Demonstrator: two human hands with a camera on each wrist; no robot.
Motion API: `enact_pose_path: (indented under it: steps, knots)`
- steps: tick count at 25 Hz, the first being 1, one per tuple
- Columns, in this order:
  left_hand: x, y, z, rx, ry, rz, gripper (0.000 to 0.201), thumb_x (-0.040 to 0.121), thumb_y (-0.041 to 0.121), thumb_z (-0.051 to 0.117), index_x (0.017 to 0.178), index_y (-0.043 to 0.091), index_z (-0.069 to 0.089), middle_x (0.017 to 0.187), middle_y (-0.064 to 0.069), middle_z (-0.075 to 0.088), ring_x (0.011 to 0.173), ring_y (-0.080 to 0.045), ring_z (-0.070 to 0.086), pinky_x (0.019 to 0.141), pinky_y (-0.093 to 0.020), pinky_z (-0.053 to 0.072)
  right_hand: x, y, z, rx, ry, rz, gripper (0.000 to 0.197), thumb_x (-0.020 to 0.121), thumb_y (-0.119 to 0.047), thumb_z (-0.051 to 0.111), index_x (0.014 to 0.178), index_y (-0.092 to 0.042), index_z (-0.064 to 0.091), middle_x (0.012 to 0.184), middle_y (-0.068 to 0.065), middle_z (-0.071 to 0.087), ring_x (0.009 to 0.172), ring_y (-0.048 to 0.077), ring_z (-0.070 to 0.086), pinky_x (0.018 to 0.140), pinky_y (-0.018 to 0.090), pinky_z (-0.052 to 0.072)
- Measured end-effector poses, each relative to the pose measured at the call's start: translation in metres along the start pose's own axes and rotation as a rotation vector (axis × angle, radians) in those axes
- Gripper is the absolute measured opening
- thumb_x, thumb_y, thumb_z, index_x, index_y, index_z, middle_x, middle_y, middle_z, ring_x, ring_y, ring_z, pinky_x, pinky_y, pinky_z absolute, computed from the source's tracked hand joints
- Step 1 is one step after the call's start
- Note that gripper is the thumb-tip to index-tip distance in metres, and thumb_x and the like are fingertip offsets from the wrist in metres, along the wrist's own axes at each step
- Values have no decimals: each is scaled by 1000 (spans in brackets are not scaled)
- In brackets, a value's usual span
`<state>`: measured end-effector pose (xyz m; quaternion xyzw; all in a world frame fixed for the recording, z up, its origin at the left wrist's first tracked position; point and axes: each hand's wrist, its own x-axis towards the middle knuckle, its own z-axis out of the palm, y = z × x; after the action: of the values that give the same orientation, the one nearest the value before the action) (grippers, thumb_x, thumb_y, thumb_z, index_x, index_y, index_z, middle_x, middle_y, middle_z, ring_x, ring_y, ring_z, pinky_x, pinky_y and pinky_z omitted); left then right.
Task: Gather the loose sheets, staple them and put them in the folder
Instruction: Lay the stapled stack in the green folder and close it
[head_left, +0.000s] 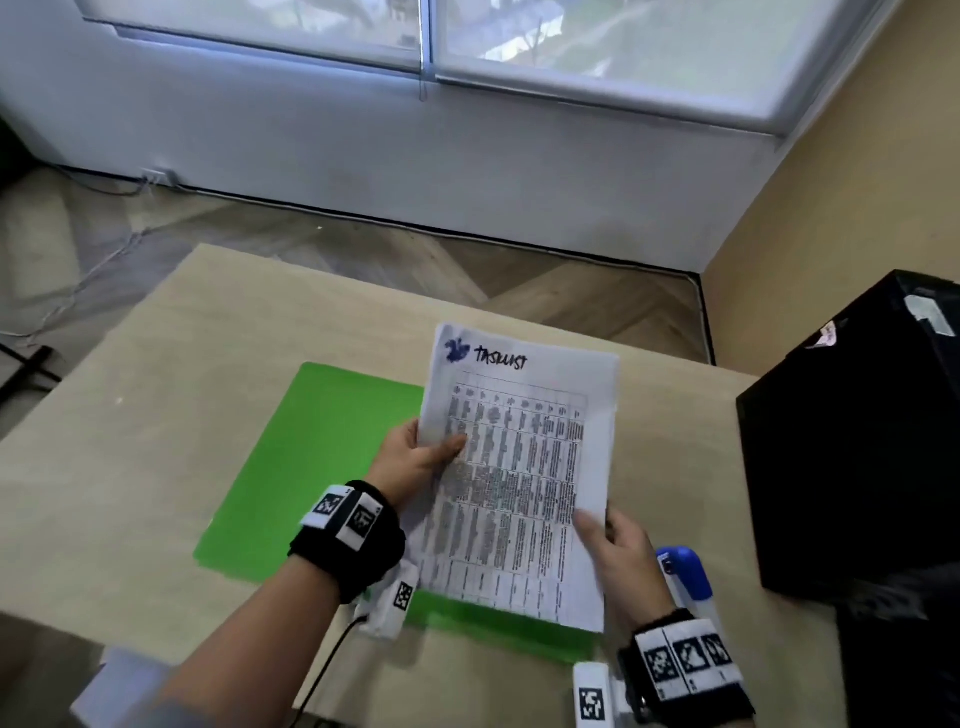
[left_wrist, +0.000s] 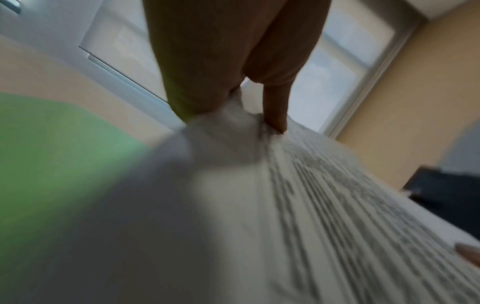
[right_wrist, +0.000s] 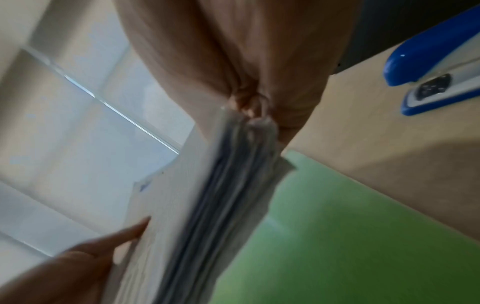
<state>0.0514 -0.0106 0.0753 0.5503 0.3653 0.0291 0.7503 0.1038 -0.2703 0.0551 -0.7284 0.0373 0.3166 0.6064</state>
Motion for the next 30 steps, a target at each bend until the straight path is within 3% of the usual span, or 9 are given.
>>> enact_pose_path:
  steps: [4,9,12,18,22,24,26,28,30]
  knots:
    - [29,-14,-52,543,217,37,49,84,24,73,122,4,49,114,-15,62,91,-23,61,76,-34,52,26,37,13,-610,171,155,29,95,-22,58,119,-9,66,120,15,70,109,33,64,95,37,50]
    - [32,-20,-190,833,586,-135,68,75,42,78,122,1,52,124,-23,57,113,-38,56,96,-49,48,30,48,30,-749,246,205,32,99,-23,52,122,-1,53,125,23,63,112,40,60,89,38,46]
    - [26,-31,-227,940,557,-169,78,70,59,75,119,2,55,123,-23,54,118,-37,49,102,-48,43,25,50,44,-724,328,149,41,97,-21,54,132,-3,43,127,26,60,112,43,58,89,40,46]
    - [30,-20,-222,715,533,-213,68,76,51,74,115,-1,55,130,-23,47,112,-39,52,99,-46,43,11,49,44,-738,556,267,66,86,-36,69,141,-8,46,138,24,37,130,40,36,110,44,30]
    - [21,7,-217,672,367,-163,65,86,61,55,105,-1,67,114,-24,65,93,-30,59,86,-37,46,7,46,27,-740,445,263,59,85,-29,70,139,-13,51,138,20,37,126,38,45,110,43,35]
    - [-2,35,-207,332,295,-79,66,87,68,45,91,6,68,92,-15,68,80,-24,60,77,-35,45,8,48,20,-704,410,266,64,85,-28,72,143,-14,48,144,18,36,127,37,47,110,43,37]
    - [-29,63,-188,-45,63,-55,81,86,76,30,78,7,73,79,-13,73,72,-25,66,72,-35,48,10,48,13,-649,368,265,65,86,-33,70,143,-14,47,147,16,41,127,36,50,111,45,38]
    - [-45,72,-158,-96,-181,-49,94,87,75,14,74,7,79,84,-14,76,73,-24,71,74,-36,50,11,44,6,-566,351,239,59,91,-36,65,141,-10,50,143,14,50,126,33,52,112,43,37]
    - [-47,60,-119,85,-368,-27,91,89,71,8,90,16,81,103,-7,76,90,-19,72,86,-35,50,11,38,0,-462,343,232,44,96,-30,61,129,-2,59,132,19,60,115,32,58,109,41,39]
